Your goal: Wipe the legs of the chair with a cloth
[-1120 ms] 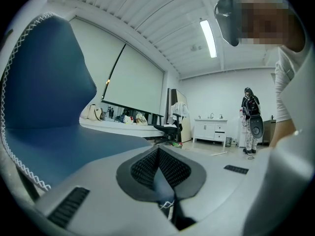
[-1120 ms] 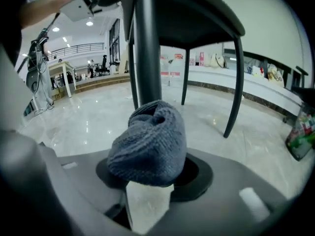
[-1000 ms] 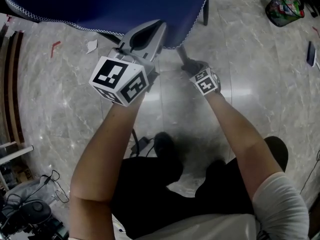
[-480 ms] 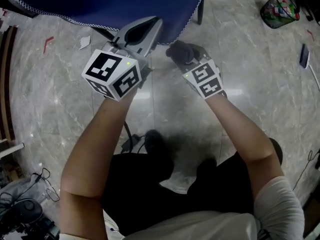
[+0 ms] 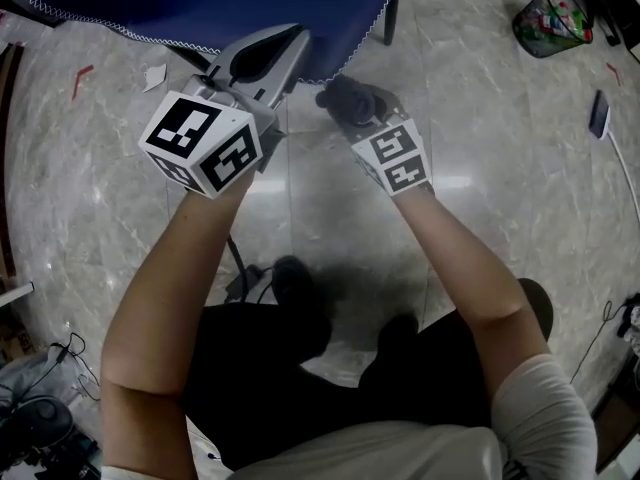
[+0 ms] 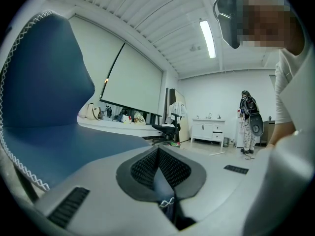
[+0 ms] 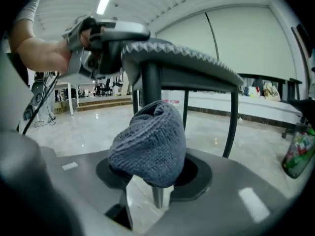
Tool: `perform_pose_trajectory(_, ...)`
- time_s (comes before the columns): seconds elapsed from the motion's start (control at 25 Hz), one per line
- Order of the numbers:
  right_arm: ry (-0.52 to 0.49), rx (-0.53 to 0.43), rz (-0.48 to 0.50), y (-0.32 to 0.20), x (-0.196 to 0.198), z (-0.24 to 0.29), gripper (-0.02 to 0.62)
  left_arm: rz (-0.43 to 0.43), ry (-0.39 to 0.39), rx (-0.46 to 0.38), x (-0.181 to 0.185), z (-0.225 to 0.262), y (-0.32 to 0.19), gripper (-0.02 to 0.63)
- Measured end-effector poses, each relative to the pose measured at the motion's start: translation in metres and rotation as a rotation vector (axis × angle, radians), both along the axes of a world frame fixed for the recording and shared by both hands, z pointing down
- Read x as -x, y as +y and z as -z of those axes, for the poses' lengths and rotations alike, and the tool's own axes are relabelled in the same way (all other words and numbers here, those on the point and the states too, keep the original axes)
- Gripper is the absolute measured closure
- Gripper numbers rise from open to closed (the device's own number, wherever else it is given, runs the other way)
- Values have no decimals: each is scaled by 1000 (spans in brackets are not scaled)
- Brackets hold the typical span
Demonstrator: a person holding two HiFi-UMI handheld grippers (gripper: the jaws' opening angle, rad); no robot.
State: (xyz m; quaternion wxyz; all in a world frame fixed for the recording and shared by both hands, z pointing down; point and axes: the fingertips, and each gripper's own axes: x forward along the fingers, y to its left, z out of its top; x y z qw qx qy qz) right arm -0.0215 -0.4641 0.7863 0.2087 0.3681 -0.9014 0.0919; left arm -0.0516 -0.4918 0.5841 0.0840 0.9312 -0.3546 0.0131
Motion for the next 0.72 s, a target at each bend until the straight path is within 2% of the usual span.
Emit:
perform_pose_trajectory(0.16,61,134,-20,4,-11,-83,420,-5,5,1,-1,0,-1,601)
perform_pose_trajectory(0.36,129,157,-21,3,-15,-139,420,-31,-1,-15,-1,-1,1,601)
perform_pose_trajectory(0.6,250,392,-17,25,-31,-228,420,-35,0,-15,-3,0,3,601)
perform_pose_trajectory(0.72,259,426,-19,24,-32,-239,420,-38,-5,-13,-2,-2,3,601)
